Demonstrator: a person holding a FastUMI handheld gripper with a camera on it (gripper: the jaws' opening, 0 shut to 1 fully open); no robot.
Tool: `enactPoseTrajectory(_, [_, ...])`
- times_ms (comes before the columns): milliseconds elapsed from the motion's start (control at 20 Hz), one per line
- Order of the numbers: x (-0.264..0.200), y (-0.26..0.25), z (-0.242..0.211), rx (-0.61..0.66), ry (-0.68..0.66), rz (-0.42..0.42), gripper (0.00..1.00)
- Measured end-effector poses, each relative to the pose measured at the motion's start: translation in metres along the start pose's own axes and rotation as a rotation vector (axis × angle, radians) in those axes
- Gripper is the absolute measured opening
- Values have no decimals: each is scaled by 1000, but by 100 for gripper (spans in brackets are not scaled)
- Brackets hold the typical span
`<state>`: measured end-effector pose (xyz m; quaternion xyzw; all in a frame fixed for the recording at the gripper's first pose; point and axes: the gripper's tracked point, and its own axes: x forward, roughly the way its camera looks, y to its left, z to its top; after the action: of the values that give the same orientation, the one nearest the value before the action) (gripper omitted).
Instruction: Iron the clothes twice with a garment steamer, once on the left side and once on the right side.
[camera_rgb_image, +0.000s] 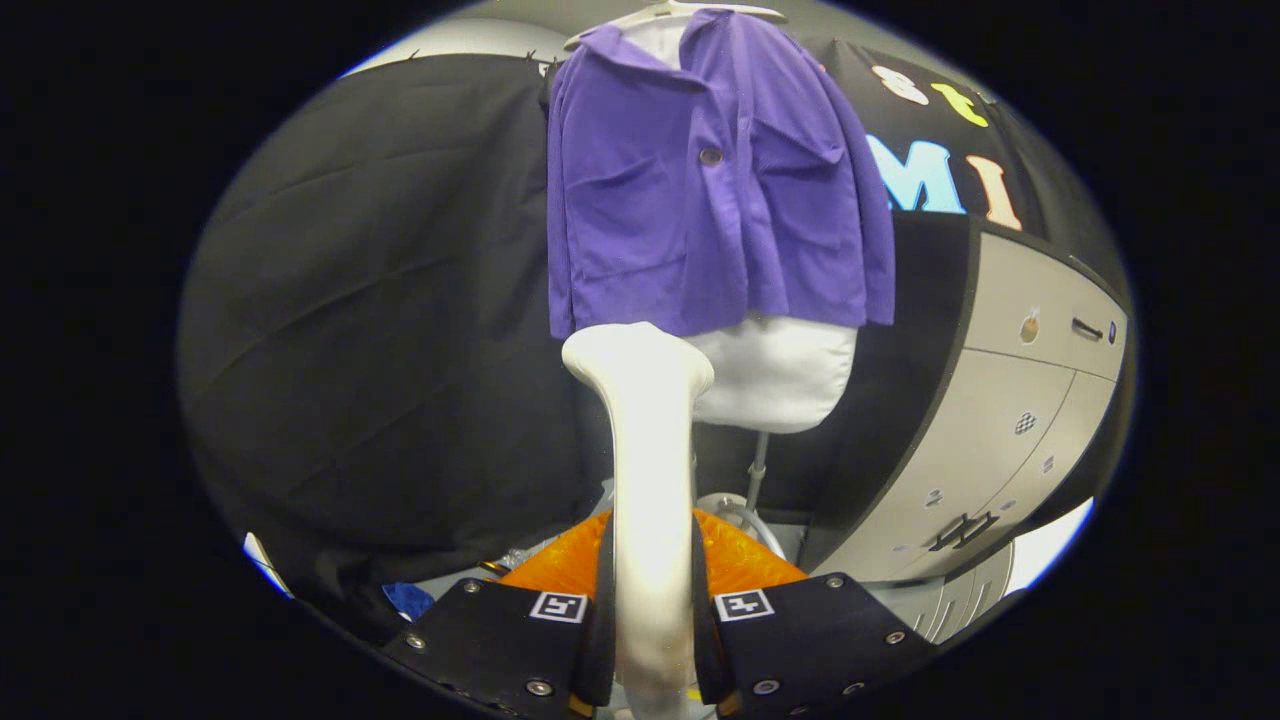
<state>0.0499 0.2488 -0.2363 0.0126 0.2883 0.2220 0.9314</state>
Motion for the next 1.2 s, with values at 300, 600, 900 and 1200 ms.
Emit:
enactPoseTrajectory(300, [-74,-49,79,43,-176,-63,32])
enactPoseTrajectory(600, [-143,-112,124,90,-332,-151,32])
enactPoseTrajectory(900, [-195,-172,133,118,-386,-232,32])
enactPoseTrajectory(1200, [-221,-216,129,176,-409,-304,32])
